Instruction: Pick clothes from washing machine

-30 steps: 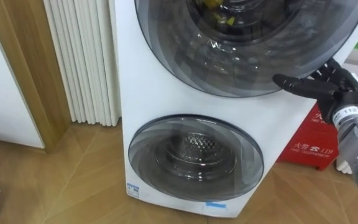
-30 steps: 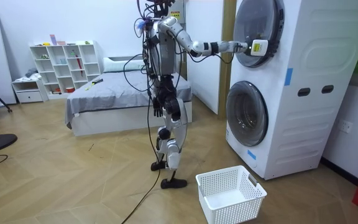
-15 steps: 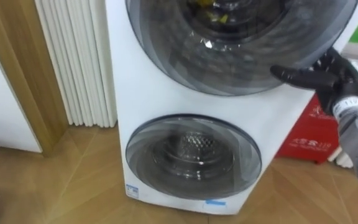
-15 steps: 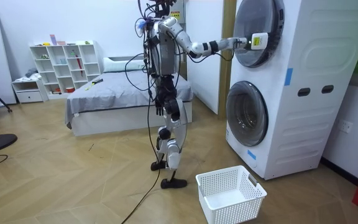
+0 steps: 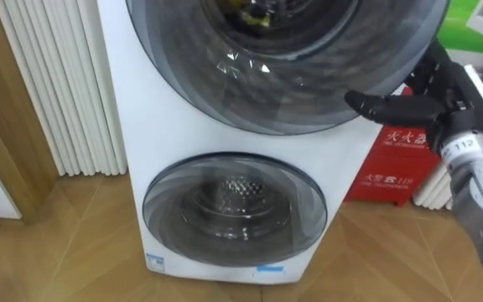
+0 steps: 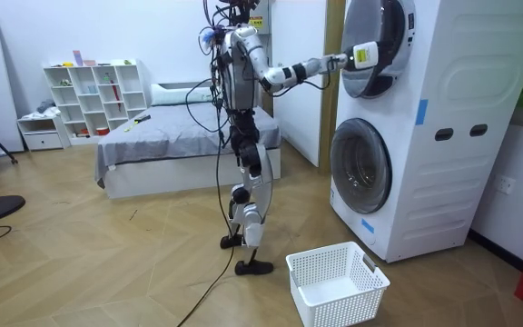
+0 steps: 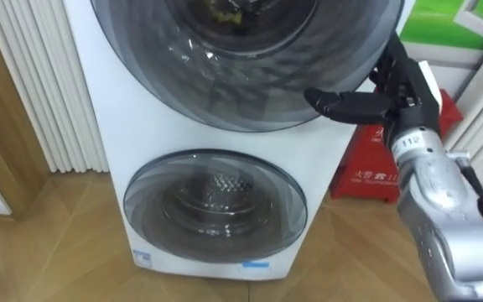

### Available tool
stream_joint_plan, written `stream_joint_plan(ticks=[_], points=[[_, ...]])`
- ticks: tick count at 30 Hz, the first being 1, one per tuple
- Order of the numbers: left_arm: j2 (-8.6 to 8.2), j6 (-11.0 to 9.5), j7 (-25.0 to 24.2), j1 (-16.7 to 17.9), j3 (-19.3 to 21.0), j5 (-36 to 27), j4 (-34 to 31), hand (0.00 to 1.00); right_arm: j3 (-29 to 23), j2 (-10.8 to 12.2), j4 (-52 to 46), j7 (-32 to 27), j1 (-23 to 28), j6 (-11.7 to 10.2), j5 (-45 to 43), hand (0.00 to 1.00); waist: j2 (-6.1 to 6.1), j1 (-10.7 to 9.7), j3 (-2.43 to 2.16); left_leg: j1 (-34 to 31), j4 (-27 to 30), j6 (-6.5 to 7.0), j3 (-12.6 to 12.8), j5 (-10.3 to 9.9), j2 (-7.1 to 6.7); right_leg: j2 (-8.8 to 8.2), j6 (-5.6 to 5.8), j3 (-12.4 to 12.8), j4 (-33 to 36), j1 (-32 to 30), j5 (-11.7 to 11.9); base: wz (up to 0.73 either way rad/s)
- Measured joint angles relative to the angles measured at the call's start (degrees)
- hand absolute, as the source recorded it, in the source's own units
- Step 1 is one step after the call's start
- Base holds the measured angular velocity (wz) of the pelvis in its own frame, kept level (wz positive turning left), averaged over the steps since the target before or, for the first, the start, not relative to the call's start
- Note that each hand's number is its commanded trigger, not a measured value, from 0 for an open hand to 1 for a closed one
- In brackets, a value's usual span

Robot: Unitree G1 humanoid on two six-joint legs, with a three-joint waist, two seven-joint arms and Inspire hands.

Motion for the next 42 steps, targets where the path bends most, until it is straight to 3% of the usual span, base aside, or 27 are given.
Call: stream_joint_plan(ticks=[8, 9, 14, 19, 30, 42], points=[[-0.22, -0.02, 0.77, 0.3, -0.03, 0.46, 0.66, 0.0, -0.32, 1.35, -4.94, 0.99, 4.8, -0.91, -2.09, 0.0, 0.16, -0.18, 0.01, 0.2, -0.74, -0.48, 0.3, -0.32, 0.26, 0.35, -0.1, 0.1, -0.01, -0.18, 0.06, 0.0], [-0.24, -0.02, 0.71, 0.43, -0.01, 0.51, 0.71, 0.0, -0.71, 2.02, -5.58, 1.56, 5.59, -1.17, -2.86, 0.0, 0.57, -0.18, 0.2, 0.21, -0.73, -0.5, 0.33, -0.33, 0.32, 0.41, -0.15, 0.09, -0.03, -0.16, 0.1, 0.0], [-0.63, -0.06, 0.65, 0.46, -0.19, 0.48, 1.45, 0.0, -0.77, 5.23, -7.43, 2.87, 9.23, -5.11, -4.38, 0.0, 1.49, -0.34, -0.13, 0.27, -0.64, -0.61, 0.38, -0.38, 0.58, 0.61, -0.32, 0.05, -0.08, -0.06, 0.2, 0.0], [-0.87, -0.65, 0.99, 0.53, -1.35, 0.48, 1.47, 0.0, 0.46, 5.73, -9.68, 4.6, 12.27, -6.99, -3.88, 0.0, 2.67, -0.68, -0.35, 0.17, -0.5, -0.62, 0.4, -0.37, 0.56, 0.58, -0.31, 0.17, -0.22, -0.1, 0.19, 0.0], [-0.98, -2.37, 0.65, 0.05, -4.02, 0.07, 1.69, 0.0, 2.82, 9.36, -12.8, 8.71, 15.2, -7.68, -0.97, 0.0, 2.66, -1.8, -0.43, 0.36, 0.13, -0.62, 1.67, -0.37, 0.8, 0.98, -0.57, 1.5, -0.57, -0.02, 0.42, -0.07], [-0.82, -2.9, -0.43, -1.84, -6.34, -2.77, 4.28, 0.0, 4.93, 9.86, -20.0, 10.42, 17.01, -6.41, 0.72, 0.0, 3.31, -1.96, -0.57, 0.05, 0.21, -0.63, 3.17, -0.36, 1.03, 1.36, -0.78, 3.06, 0.2, -1.39, 0.55, -0.08]])
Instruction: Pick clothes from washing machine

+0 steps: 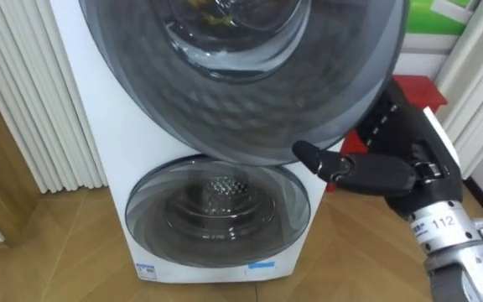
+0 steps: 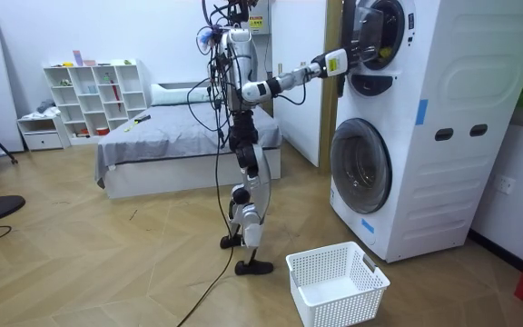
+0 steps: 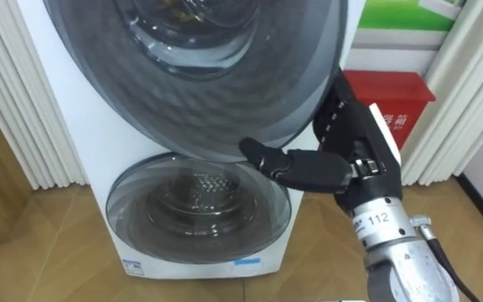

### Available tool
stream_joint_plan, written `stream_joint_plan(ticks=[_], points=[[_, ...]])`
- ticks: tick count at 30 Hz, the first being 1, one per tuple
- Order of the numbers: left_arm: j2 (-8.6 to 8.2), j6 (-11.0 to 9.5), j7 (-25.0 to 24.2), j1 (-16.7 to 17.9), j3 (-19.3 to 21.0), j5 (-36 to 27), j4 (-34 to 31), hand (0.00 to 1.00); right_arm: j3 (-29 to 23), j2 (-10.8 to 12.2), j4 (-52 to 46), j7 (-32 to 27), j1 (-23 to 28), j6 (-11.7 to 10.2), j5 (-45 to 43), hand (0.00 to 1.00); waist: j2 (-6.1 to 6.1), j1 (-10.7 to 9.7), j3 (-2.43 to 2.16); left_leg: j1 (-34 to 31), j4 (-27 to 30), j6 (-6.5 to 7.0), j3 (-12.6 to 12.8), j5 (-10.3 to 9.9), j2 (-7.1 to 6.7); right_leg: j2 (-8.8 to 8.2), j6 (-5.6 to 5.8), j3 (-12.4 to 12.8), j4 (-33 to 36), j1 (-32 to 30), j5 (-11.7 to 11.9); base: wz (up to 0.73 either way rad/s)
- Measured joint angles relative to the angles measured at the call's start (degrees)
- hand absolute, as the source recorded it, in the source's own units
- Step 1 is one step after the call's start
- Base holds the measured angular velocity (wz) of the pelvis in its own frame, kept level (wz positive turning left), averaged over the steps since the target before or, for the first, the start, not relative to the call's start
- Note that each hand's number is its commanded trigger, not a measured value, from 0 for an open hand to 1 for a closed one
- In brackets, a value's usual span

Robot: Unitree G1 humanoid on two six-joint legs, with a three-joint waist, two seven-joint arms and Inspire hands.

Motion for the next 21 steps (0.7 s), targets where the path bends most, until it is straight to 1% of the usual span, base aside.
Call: stream_joint_plan(ticks=[6, 11, 13, 15, 17, 21], points=[[0.14, -0.59, 0.0, -0.25, -0.69, -0.02, 0.16, 0.0, 0.11, 0.05, -0.82, 1.29, 0.06, 0.0, -0.59, 0.0, 0.01, 0.01, 0.0, -0.63, 0.03, -0.01, 0.13, 0.01, -0.01, 0.0, -0.03, 0.17, 0.71, -1.06, 0.02, -0.02], [0.19, -0.61, 0.02, -0.77, -0.66, 0.01, 0.15, 0.0, 0.11, 0.03, -0.92, 2.85, 0.06, 0.13, -0.63, 0.0, 0.02, 0.02, 0.01, -0.76, -0.03, -0.18, 0.29, 0.11, 0.0, -0.02, -0.11, 0.35, 0.93, -1.46, 0.07, -0.02], [0.26, -0.6, -0.04, -0.85, -0.66, 0.01, 0.14, 0.0, 0.1, 0.03, -0.97, 3.89, 0.05, 0.13, -0.66, 0.0, 0.0, 0.02, 0.0, -0.94, -0.08, -0.3, 0.4, 0.19, 0.04, -0.04, -0.21, 0.42, 1.02, -1.76, 0.13, -0.04], [0.32, -0.58, -0.19, -1.03, -0.66, 0.01, 0.08, 0.0, 0.04, 0.0, -1.68, 5.2, 0.05, 0.76, -0.64, 0.0, -0.01, 0.02, 0.0, -1.28, -0.08, -0.47, 0.63, 0.31, 0.1, -0.04, -0.32, 0.54, 1.32, -2.3, 0.19, -0.05], [0.48, -0.59, -0.53, -1.02, -0.66, 0.05, -0.06, 0.0, 0.11, 0.0, -1.8, 6.63, 0.05, 0.81, -0.78, 0.0, -0.04, 0.13, 0.0, -1.42, -0.06, -0.61, 0.69, 0.4, 0.16, -0.03, -0.44, 0.7, 1.75, -2.72, 0.22, -0.06], [1.07, -0.6, -1.63, -1.12, -0.68, 0.05, -0.3, 0.0, 0.52, -0.12, -2.13, 10.25, 0.05, 1.06, -0.82, 0.0, -0.29, 0.19, 0.1, -1.53, 0.04, -0.97, 0.68, 0.64, 0.38, 0.12, -0.75, 0.63, 1.81, -2.89, 0.4, 0.0]])
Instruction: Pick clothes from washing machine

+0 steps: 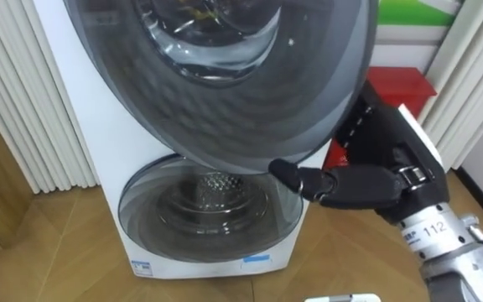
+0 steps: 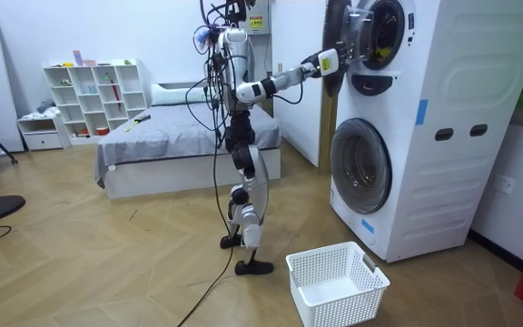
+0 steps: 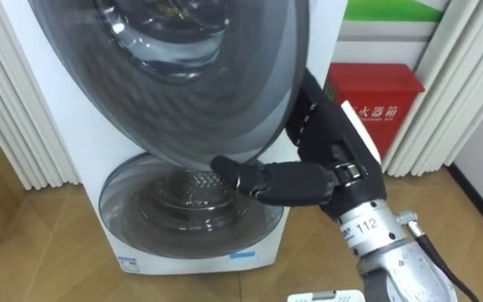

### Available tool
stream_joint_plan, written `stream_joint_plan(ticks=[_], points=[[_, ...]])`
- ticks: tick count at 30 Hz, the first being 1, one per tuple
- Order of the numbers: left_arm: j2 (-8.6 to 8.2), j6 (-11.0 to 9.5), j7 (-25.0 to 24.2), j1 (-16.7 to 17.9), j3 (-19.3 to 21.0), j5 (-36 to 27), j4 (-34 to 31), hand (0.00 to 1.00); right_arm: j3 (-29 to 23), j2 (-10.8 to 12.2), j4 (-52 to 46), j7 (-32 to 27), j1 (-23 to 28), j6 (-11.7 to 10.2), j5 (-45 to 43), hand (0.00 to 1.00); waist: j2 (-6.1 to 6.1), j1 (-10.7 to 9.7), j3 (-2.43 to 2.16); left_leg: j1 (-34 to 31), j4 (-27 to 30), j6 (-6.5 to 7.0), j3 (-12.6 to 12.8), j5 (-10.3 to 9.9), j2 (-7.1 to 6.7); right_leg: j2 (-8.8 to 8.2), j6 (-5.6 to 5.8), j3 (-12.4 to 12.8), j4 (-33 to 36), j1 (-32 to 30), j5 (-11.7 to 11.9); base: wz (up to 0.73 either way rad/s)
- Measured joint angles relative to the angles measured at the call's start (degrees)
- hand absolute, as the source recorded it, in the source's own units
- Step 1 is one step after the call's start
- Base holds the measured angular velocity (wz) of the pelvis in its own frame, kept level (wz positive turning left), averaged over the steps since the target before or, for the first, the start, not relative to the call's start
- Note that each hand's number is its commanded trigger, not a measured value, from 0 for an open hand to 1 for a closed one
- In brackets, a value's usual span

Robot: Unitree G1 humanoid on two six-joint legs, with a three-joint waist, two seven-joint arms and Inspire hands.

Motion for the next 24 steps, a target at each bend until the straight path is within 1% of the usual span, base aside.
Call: stream_joint_plan(ticks=[1, 2, 4, 6, 7, 9, 11, 12, 14, 15, 16, 18, 19, 21, 22, 24], points=[[0.1, 0.0, -0.04, -0.05, 0.0, 0.0, 0.0, 0.0, 0.1, -0.14, 0.0, 0.56, 0.0, 0.0, 0.09, 0.0, -0.13, 0.08, 0.03, 0.0, 0.01, -0.07, 0.0, 0.04, 0.04, 0.04, -0.06, -0.03, 0.0, 0.0, 0.03, 0.0], [0.44, -0.01, -0.03, 0.03, -0.01, 0.0, 0.04, 0.0, 0.34, -0.36, -0.04, 1.64, -0.01, 0.0, 0.17, 0.0, -0.56, 0.3, 0.11, -0.02, 0.01, -0.23, -0.03, 0.16, 0.13, 0.1, -0.18, -0.1, 0.01, 0.01, 0.07, 0.0], [1.19, -0.01, 0.09, -0.06, -0.23, 0.0, -0.02, 0.0, 1.79, -0.43, -0.17, 3.68, -0.14, -0.01, 0.42, 0.0, -1.51, 0.65, -0.01, -0.08, 0.02, -0.52, -0.26, 0.33, 0.35, 0.28, -0.44, -0.31, -0.05, 0.01, 0.06, 0.04], [1.27, -0.02, 0.39, -0.12, -0.27, 0.0, -0.01, 0.0, 3.81, -0.63, -0.18, 6.01, -0.57, -0.01, 0.43, 0.0, -1.87, 1.14, -0.06, -0.08, 0.03, -0.59, -0.57, 0.37, 0.39, 0.3, -0.55, -0.47, -0.19, 0.06, 0.02, 0.06], [1.27, -0.02, 0.42, -0.19, -0.28, -0.01, -0.02, 0.0, 4.2, -0.57, -0.24, 6.71, -0.66, -0.03, 0.48, 0.0, -1.89, 1.43, -0.08, -0.09, 0.04, -0.6, -0.62, 0.37, 0.4, 0.3, -0.57, -0.5, -0.24, 0.11, 0.03, 0.07], [1.33, -0.08, 0.45, -0.34, -0.23, -0.01, -0.06, 0.0, 6.54, -0.48, -0.26, 9.92, -0.92, -0.34, 0.44, 0.0, -1.92, 2.08, -0.11, -0.19, 0.01, -0.59, -0.92, 0.37, 0.38, 0.21, -0.6, -0.63, -0.51, 0.34, 0.08, 0.07], [1.51, -0.02, 0.53, -0.12, -0.23, -0.04, -0.01, 0.0, 8.62, -1.36, -0.82, 12.1, -1.1, -0.48, 0.43, 0.0, -1.84, 2.22, -0.06, -0.37, -0.05, -0.6, -1.08, 0.37, 0.41, 0.26, -0.6, -1.0, -0.88, 0.42, 0.25, 0.07], [1.66, -0.02, 0.55, -0.16, -0.24, -0.04, -0.02, 0.0, 10.24, -1.86, -1.4, 13.38, -1.11, -0.61, 0.66, 0.0, -1.94, 2.32, -0.11, -0.68, -0.05, -0.6, -1.59, 0.37, 0.42, 0.24, -0.6, -1.46, -1.02, 0.53, 0.4, 0.2], [1.66, -0.02, 0.5, -0.28, -0.14, -0.04, -0.01, 0.0, 12.12, -2.33, -2.12, 15.75, -1.11, -0.54, -0.15, 0.0, -2.03, 3.12, -0.17, -0.82, -0.02, -0.6, -2.42, 0.37, 0.38, 0.16, -0.61, -1.95, -1.11, 0.76, 0.41, 0.21], [1.66, -0.04, 0.49, -0.44, -0.03, -0.04, -0.02, 0.0, 13.06, -2.59, -2.12, 17.18, -1.12, -0.32, -0.4, 0.0, -2.2, 4.14, -0.29, -0.88, -0.02, -0.59, -2.79, 0.37, 0.36, 0.11, -0.61, -2.19, -1.33, 0.96, 0.41, 0.22], [1.65, -0.04, 0.45, -0.89, 0.26, -0.05, -0.03, 0.0, 13.76, -2.89, -2.12, 19.03, -1.11, 0.08, -0.99, 0.0, -2.33, 4.86, -0.28, -0.93, -0.03, -0.59, -3.3, 0.37, 0.32, 0.05, -0.59, -2.44, -1.94, 1.38, 0.42, 0.19], [1.65, -0.02, 0.37, -1.28, 0.51, -0.06, -0.13, 0.0, 15.23, -3.22, -2.06, 21.64, -1.1, 0.58, -2.09, 0.0, -2.48, 5.64, -0.18, -0.93, -0.04, -0.58, -3.76, 0.36, 0.27, -0.04, -0.46, -2.85, -2.13, 1.75, 0.36, 0.19], [1.65, 0.02, 0.3, -1.26, 0.62, -0.06, -0.13, 0.0, 15.76, -3.18, -2.06, 23.39, -1.11, 1.21, -2.35, 0.0, -2.48, 6.25, -0.14, -0.9, -0.06, -0.57, -3.89, 0.36, 0.24, -0.11, -0.37, -3.08, -2.25, 1.97, 0.29, 0.15], [1.65, 0.03, 0.27, -1.28, 0.92, -0.06, -0.14, 0.0, 15.99, -3.19, -2.06, 25.21, -1.11, 1.45, -2.69, 0.0, -2.49, 6.99, -0.12, -0.92, -0.1, -0.56, -4.09, 0.35, 0.22, -0.17, -0.33, -3.4, -2.69, 2.3, 0.26, 0.11], [1.65, 0.06, 0.27, -1.27, 0.92, -0.06, -0.13, 0.0, 16.03, -3.18, -2.06, 25.69, -1.11, 1.45, -2.73, 0.0, -2.5, 7.0, -0.06, -0.93, -0.12, -0.56, -4.3, 0.35, 0.21, -0.19, -0.32, -3.63, -2.92, 2.47, 0.26, 0.14], [1.57, 0.09, 0.3, -1.25, 0.92, -0.05, -0.12, 0.0, 16.08, -3.24, -2.0, 27.36, -1.11, 1.46, -3.54, 0.0, -2.5, 7.09, 0.3, -0.93, -0.11, -0.57, -4.83, 0.35, 0.22, -0.15, -0.31, -3.86, -2.99, 2.67, 0.15, 0.12]])
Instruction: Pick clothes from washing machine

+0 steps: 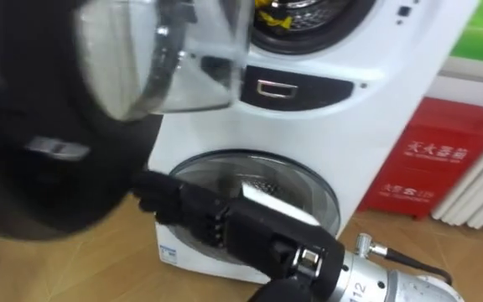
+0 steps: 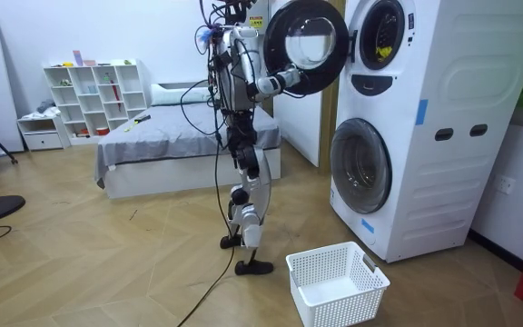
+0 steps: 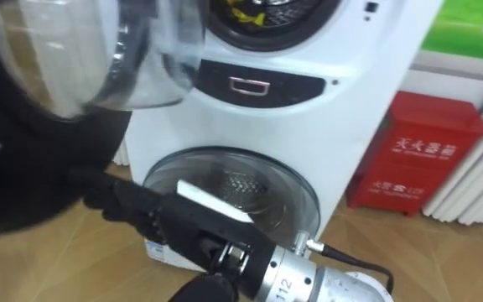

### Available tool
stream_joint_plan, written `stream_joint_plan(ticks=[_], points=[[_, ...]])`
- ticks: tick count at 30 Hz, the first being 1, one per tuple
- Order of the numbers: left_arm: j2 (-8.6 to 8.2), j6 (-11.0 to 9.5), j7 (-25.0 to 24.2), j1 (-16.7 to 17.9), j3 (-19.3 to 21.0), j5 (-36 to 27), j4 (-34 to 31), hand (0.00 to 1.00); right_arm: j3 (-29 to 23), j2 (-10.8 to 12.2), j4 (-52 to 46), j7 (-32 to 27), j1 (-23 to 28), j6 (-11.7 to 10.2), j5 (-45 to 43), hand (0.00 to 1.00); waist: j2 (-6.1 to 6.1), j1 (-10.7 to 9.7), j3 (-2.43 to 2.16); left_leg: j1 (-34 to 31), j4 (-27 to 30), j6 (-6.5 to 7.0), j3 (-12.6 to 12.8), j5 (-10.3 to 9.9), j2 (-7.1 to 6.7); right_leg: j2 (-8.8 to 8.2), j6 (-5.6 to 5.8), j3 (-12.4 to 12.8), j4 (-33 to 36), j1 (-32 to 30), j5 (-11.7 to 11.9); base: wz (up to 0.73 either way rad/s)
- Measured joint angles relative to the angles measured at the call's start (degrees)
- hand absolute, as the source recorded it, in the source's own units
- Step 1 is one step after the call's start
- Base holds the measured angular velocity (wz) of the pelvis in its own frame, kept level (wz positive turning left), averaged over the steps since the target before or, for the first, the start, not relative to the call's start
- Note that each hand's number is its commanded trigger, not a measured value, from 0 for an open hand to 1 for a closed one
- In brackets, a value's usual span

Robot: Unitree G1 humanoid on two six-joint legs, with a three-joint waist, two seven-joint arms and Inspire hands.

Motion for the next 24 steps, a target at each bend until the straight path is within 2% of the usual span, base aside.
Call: stream_joint_plan(ticks=[3, 6, 15, 20, 24], points=[[-0.06, -0.01, 0.03, -0.14, -0.01, 0.01, 0.03, 0.0, 0.0, -0.02, 0.07, 2.0, 0.0, 0.02, -0.96, 0.0, 0.2, -0.08, 0.54, -0.22, 0.0, -0.01, -0.29, 0.0, 0.0, 0.02, -0.03, -0.08, 0.0, -0.09, -0.2, 0.03], [-0.28, 0.0, 0.04, -0.26, -0.02, 0.0, 0.03, 0.0, -0.04, -0.07, 0.07, 4.1, 0.03, 0.03, -1.21, 0.0, 0.45, -0.2, 0.73, -0.29, -0.16, -0.02, -0.41, -0.02, 0.0, 0.04, -0.03, -0.1, 0.03, -0.23, -0.3, 0.0], [-0.48, 0.0, 0.38, -0.13, -0.02, -0.04, 0.12, 0.0, -0.86, 0.14, 0.07, 8.5, 0.08, 0.14, -5.43, 0.0, 0.48, -0.19, 0.7, -0.31, -0.2, -0.02, -0.6, -0.02, 0.0, -0.06, -0.04, -0.66, 0.01, -0.19, -0.31, 0.0], [-0.82, -0.01, 1.21, -0.09, -0.15, -0.03, 0.12, 0.0, -1.37, 0.16, 0.03, 10.16, 0.1, 1.15, -7.25, 0.0, 0.68, -0.57, 0.64, -0.32, -0.14, -0.02, -0.78, -0.02, -0.04, -0.19, -0.04, -1.05, -0.02, 0.01, -0.31, 0.03], [-1.22, 0.0, 1.49, -0.07, -0.19, -0.04, 0.13, 0.0, -3.69, 0.28, 0.03, 9.97, 0.1, 1.2, -9.11, 0.0, 1.27, -0.88, 0.37, -0.2, -0.16, -0.02, -1.27, -0.01, -0.16, -0.36, -0.01, -1.52, -0.09, 0.34, -0.32, 0.07]])
